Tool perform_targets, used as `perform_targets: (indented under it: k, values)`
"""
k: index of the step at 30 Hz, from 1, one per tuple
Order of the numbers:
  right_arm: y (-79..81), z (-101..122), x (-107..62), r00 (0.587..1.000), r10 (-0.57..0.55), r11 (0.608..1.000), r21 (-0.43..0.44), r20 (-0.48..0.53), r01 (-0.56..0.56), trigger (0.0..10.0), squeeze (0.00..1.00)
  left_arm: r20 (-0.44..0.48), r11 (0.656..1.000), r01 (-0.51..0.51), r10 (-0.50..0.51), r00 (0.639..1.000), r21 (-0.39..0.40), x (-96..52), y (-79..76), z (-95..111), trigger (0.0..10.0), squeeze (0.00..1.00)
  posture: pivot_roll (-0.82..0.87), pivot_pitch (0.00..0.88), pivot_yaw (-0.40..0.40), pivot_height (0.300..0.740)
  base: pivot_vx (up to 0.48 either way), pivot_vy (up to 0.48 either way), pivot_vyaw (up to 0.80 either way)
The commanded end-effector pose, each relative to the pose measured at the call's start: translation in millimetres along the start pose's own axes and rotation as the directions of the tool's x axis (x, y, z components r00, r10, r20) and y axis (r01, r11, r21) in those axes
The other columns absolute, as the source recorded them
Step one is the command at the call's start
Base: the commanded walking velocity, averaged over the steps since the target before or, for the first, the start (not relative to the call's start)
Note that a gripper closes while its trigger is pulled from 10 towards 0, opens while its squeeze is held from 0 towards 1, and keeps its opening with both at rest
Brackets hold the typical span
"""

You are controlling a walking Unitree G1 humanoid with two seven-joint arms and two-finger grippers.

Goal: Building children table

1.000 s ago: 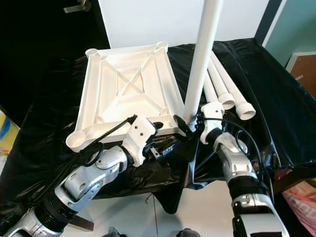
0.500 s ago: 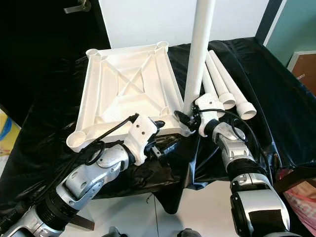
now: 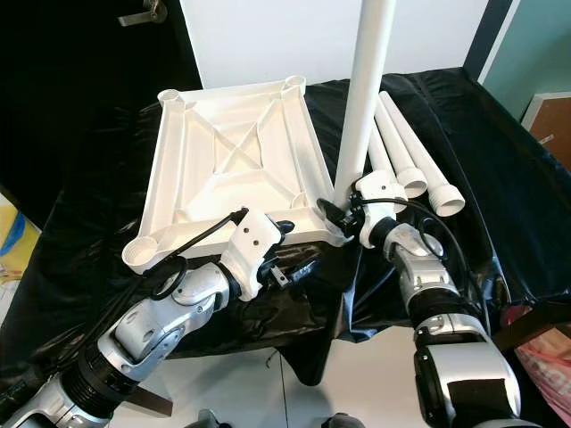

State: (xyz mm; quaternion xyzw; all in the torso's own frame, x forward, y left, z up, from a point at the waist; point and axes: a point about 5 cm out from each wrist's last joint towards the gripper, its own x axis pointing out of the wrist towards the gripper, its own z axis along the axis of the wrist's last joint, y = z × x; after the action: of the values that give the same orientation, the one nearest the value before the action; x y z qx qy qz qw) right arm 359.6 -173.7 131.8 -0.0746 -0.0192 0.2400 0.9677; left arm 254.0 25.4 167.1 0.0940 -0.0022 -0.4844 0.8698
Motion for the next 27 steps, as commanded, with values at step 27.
perform_targets:
  k: [27]
  values:
    - [40.4, -23.3, -7.8, 0.816, -0.569, 0.795, 0.187, -0.101, 0.578, 10.0, 0.00, -0.015, 0.997, 0.070, -0.070, 0.997, -0.010, -0.9, -2.2, -5.5, 10.0, 0.00, -0.06, 0.048, 0.034, 0.740, 0.000, 0.000, 0.00]
